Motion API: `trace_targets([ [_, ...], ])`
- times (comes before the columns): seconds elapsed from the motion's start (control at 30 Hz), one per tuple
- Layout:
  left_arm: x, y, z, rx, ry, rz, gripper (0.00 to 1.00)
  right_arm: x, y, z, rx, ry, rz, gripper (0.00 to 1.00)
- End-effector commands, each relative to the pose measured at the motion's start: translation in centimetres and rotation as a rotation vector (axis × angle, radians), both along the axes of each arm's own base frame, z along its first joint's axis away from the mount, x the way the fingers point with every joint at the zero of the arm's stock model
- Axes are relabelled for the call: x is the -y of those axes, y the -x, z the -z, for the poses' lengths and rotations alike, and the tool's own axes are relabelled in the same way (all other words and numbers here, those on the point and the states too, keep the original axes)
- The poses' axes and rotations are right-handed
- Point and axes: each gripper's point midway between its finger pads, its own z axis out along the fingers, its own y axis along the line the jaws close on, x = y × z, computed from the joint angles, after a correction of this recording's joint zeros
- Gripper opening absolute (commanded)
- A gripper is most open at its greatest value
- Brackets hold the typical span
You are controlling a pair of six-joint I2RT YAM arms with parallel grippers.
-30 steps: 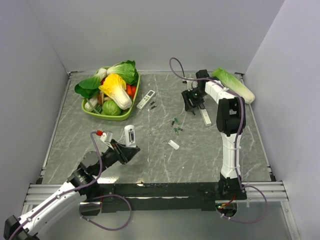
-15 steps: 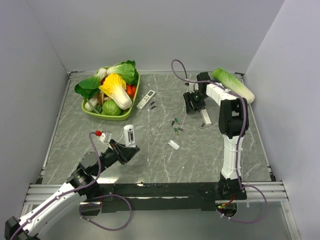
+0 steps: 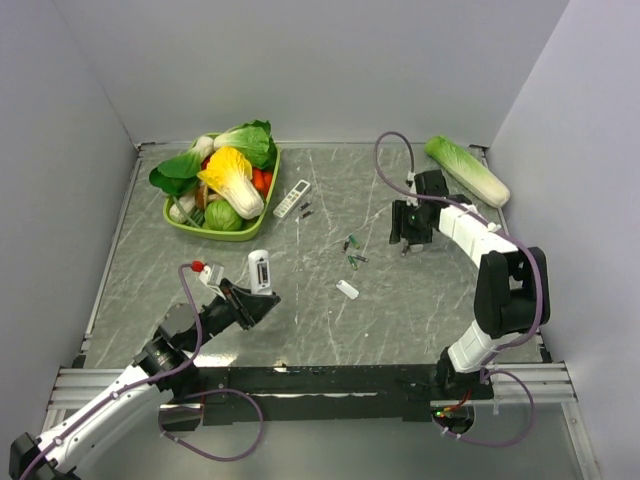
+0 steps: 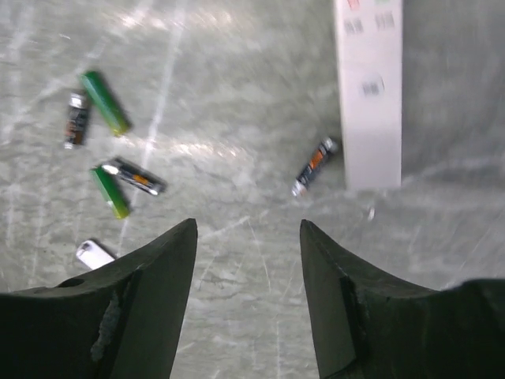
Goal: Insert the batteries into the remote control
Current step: Pick up the battery from the center of the board.
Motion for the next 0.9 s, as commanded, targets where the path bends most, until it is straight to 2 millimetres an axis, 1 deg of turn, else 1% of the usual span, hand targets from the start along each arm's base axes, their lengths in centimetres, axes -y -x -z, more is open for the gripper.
trace_targets([
  [0.0,0.2,0.4,-3.5,0.083,0.073,0.025,0.01,0.9,0.7,0.6,0.006,0.022,0.175,0.59],
  [0.07,0.2,0.4,-3.5,0.084,0.074,0.025,0.01,1.5,1.0,1.2,0.002,0.052,0.209,0.57],
  [0.2,0.1,0.4,-3.4,0.084,0.076,0.025,0.01,2.3,0.4,2.0,0.013,0.082,0.274,0.56],
  [0.33,0.1,0.4,-3.4,0.085,0.075,0.022,0.01,2.1,-0.2,3.0,-0.001,0.077,0.288,0.54],
  [0.43,0.1,0.4,-3.3,0.082,0.072,0.020,0.01,2.0,-0.5,3.6,-0.008,0.073,0.300,0.51],
  [0.57,0.1,0.3,-3.1,0.079,0.072,0.020,0.01,1.7,-0.7,4.2,-0.019,0.065,0.308,0.47],
  [0.87,0.3,0.3,-2.9,0.076,0.069,0.028,0.01,2.2,-0.6,5.4,-0.041,0.109,0.329,0.40],
])
